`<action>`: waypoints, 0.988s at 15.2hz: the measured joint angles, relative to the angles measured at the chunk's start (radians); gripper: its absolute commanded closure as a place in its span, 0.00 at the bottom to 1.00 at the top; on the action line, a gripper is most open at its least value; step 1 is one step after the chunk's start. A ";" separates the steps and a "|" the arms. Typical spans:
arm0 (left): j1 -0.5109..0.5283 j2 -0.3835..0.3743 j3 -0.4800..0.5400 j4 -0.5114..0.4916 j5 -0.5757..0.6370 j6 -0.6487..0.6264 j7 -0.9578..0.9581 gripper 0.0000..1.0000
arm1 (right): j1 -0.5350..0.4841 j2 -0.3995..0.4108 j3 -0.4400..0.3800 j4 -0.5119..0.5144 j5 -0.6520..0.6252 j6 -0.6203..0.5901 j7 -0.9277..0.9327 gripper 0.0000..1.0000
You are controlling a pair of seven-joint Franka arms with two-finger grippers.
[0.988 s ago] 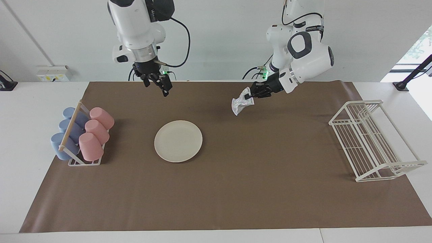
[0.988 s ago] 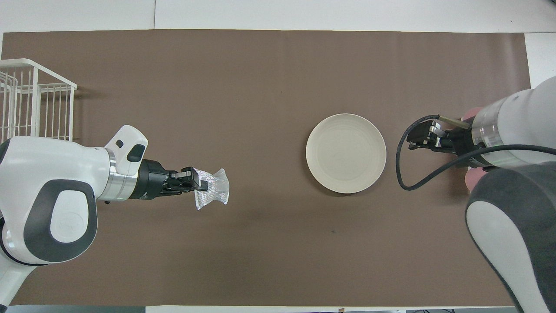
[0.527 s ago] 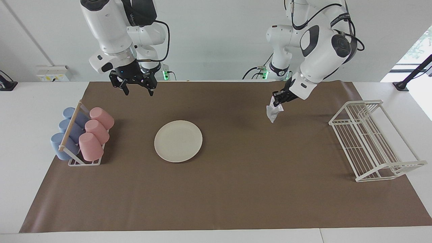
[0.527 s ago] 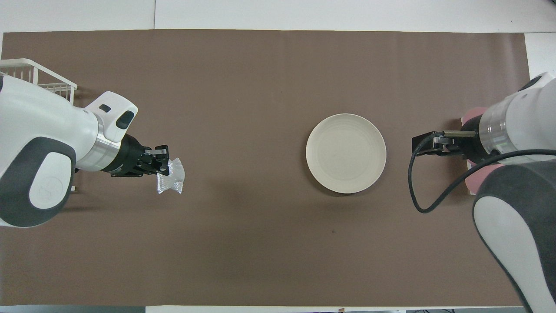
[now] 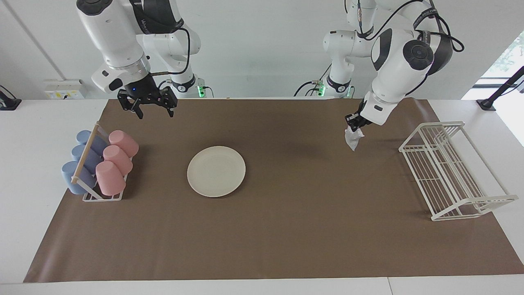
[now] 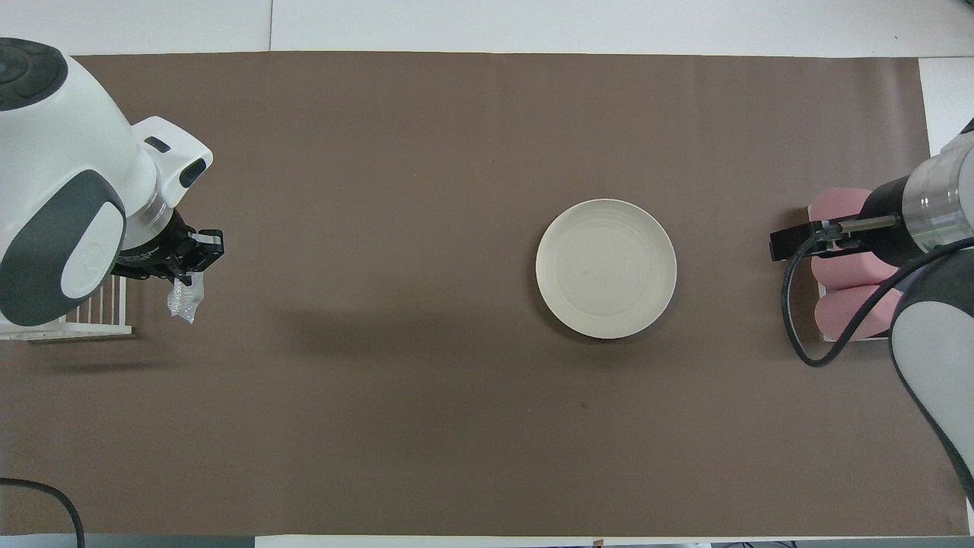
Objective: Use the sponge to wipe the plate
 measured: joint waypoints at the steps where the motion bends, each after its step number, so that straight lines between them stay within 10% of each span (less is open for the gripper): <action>1: 0.000 0.014 -0.003 0.016 0.066 -0.026 0.000 1.00 | 0.000 0.004 -0.003 0.002 -0.004 0.000 -0.009 0.00; 15: -0.038 0.286 -0.008 0.078 0.813 -0.105 -0.018 1.00 | -0.008 0.035 -0.094 0.044 0.008 -0.046 -0.024 0.00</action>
